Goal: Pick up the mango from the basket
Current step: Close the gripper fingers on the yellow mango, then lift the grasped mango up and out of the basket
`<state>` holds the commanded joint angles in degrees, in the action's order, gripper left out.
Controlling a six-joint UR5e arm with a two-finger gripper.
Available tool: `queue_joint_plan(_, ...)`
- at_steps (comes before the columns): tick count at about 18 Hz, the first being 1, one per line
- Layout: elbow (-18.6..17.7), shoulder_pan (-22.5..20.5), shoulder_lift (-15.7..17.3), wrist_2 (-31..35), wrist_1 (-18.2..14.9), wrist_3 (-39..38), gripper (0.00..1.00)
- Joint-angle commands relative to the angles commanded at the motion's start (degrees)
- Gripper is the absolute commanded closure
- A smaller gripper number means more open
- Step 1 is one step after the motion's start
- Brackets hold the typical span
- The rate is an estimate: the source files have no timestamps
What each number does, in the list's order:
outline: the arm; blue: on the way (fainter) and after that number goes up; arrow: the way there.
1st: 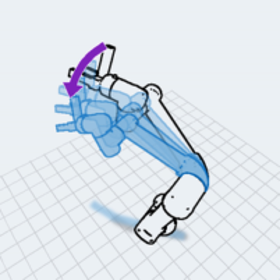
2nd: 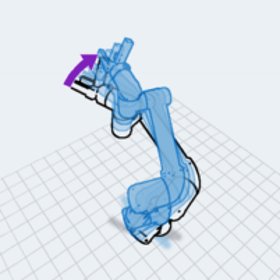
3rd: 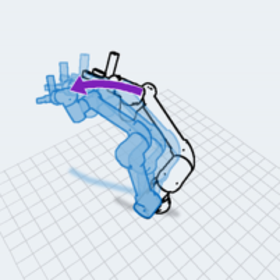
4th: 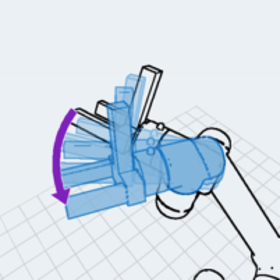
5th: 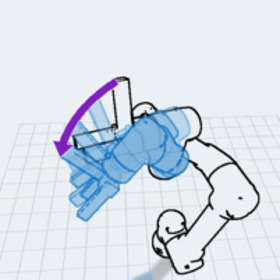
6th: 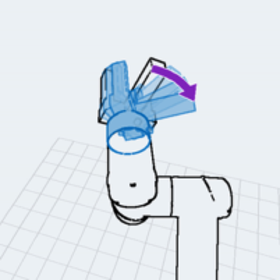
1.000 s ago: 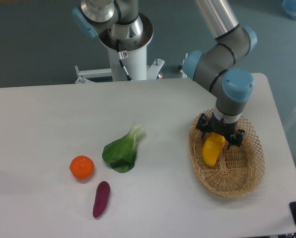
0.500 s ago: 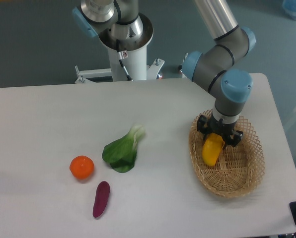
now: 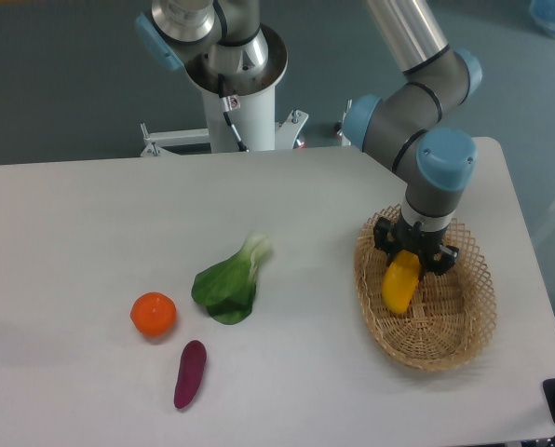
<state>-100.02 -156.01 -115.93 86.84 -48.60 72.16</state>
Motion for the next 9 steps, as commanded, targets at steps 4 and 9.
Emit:
queue_joint_plan(4,3.1,-0.4,0.6,-0.7,-0.3,-1.4,0.5)
queue_joint_plan(9,6.1,-0.4,2.8,-7.8,0.0,-14.1,0.5)
